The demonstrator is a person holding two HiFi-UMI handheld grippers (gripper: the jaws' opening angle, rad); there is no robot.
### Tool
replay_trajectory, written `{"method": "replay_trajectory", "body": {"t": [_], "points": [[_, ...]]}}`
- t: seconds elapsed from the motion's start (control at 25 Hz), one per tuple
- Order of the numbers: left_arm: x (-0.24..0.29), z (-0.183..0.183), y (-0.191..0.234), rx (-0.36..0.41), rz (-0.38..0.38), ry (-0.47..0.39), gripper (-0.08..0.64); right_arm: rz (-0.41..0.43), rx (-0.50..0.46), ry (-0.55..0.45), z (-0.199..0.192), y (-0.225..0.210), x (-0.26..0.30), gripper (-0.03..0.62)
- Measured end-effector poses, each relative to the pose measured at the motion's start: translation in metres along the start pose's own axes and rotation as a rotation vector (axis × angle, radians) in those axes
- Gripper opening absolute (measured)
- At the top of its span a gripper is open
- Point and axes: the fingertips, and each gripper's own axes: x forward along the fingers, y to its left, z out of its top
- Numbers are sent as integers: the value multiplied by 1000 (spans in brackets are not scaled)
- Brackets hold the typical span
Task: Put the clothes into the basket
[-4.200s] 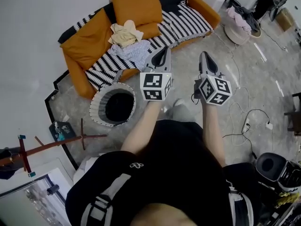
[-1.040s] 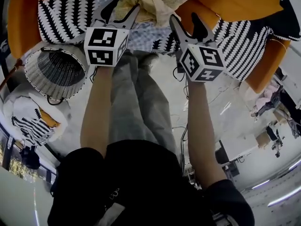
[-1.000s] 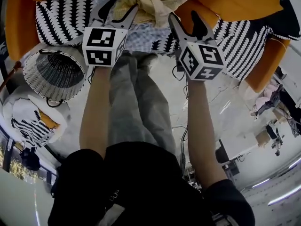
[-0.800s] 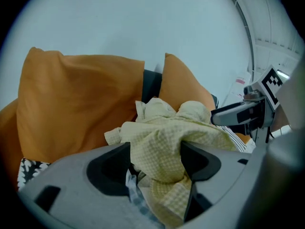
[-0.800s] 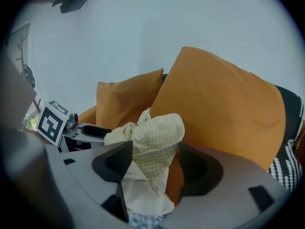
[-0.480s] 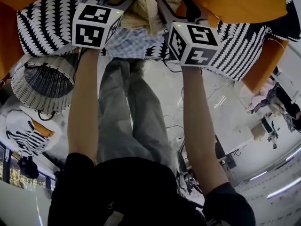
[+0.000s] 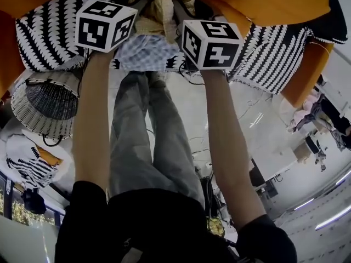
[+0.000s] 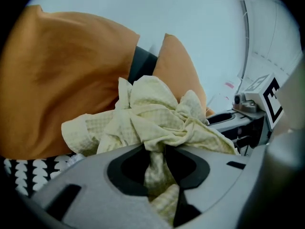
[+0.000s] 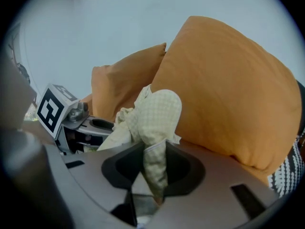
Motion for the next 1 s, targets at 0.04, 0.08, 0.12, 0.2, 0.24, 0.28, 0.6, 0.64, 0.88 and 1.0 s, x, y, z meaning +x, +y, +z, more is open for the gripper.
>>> {"method": "replay_trajectory", "body": {"t": [0.04,0.08,0.12,0.2,0.24,0.28,0.6,0.64,0.88,1.0], "points": [[-4,0,-3,-2,2,-9,105,14,6,3,-1,2,-3,108],[-10,1,-5,-10,5,-24,94,28,11,0,-2,5,-7,95],[-16,2,-7,-24,10,-44,89,42,18,-8,-1,8,-12,87],[-33,3,-14,-54,19,-94,83,71,30,-37,3,15,-24,78],[-43,3,-18,-69,23,-121,83,85,32,-54,6,20,-31,77],[-55,2,-22,-89,27,-149,81,100,28,-71,8,26,-38,77],[-141,-7,-49,-136,90,-295,80,192,-41,-162,18,82,-85,74],[-152,-8,-50,-137,109,-313,80,204,-52,-171,20,91,-87,74],[-229,-33,-42,-189,237,-429,78,334,-153,-194,33,168,-97,71],[-275,-49,-42,-237,335,-501,78,431,-231,-202,42,213,-107,69]]}}
